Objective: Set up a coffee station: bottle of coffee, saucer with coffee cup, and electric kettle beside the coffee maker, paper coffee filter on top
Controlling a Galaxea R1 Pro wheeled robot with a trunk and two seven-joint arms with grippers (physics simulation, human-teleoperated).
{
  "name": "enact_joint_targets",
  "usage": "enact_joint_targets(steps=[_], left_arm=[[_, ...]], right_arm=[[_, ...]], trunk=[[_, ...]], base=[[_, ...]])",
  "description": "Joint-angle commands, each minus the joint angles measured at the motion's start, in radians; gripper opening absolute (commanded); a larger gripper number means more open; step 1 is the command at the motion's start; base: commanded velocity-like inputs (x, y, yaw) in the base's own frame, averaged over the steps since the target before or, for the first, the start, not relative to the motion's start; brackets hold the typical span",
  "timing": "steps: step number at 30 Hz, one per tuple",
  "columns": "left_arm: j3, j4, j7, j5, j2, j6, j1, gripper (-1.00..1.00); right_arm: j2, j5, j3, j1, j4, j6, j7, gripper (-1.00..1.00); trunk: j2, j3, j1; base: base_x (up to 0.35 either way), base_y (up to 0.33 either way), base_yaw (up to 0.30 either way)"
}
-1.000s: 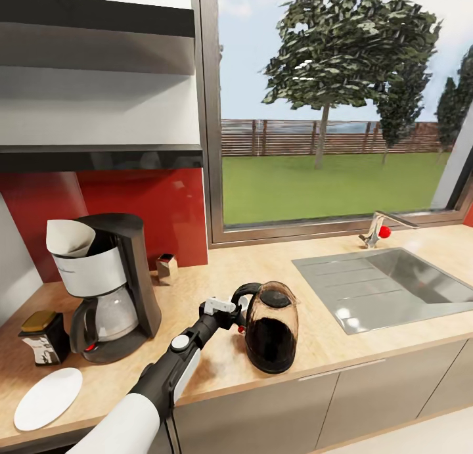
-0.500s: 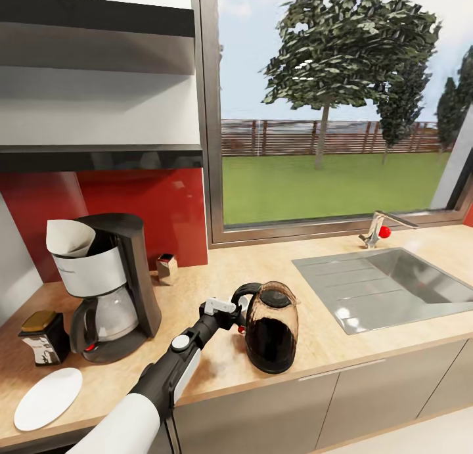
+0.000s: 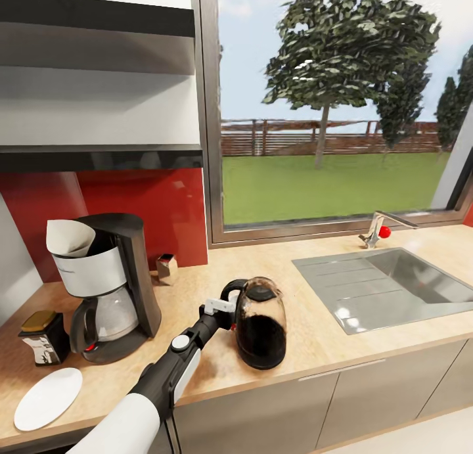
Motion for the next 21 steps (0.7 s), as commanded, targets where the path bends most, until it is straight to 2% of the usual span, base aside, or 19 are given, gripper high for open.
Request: enact_joint_targets(steps=[1, 15, 17, 18, 21], left_arm=[[0.001, 0.001, -0.002, 0.002, 0.000, -0.003, 0.000, -1.00], [0.001, -0.002, -0.002, 0.004, 0.000, -0.005, 0.000, -1.00], [0.001, -0.004, -0.002, 0.016, 0.000, -0.005, 0.000, -1.00], [0.001, -0.005, -0.003, 0.033, 0.000, -0.005, 0.000, -1.00], [0.000, -0.007, -0.004, 0.045, 0.000, -0.004, 0.000, -1.00]], right_arm=[[0.000, -0.011, 0.008, -0.001, 0.001, -0.005, -0.002, 1.00], [0.000, -0.011, 0.007, -0.001, 0.001, -0.005, -0.002, 1.00], [0.000, -0.011, 0.008, -0.001, 0.001, -0.005, -0.002, 1.00], [0.000, -0.011, 0.008, -0.001, 0.001, -0.005, -0.002, 1.00], [0.000, -0.011, 0.008, -0.001, 0.001, -0.005, -0.002, 1.00]], trunk=[[-0.001, 0.000, 0.000], [-0.001, 0.000, 0.000], [-0.001, 0.000, 0.000], [-0.001, 0.000, 0.000], [-0.001, 0.000, 0.000]], base=[[0.000, 0.000, 0.000], [0.000, 0.000, 0.000], [0.000, 0.000, 0.000], [0.000, 0.000, 0.000], [0.000, 0.000, 0.000]])
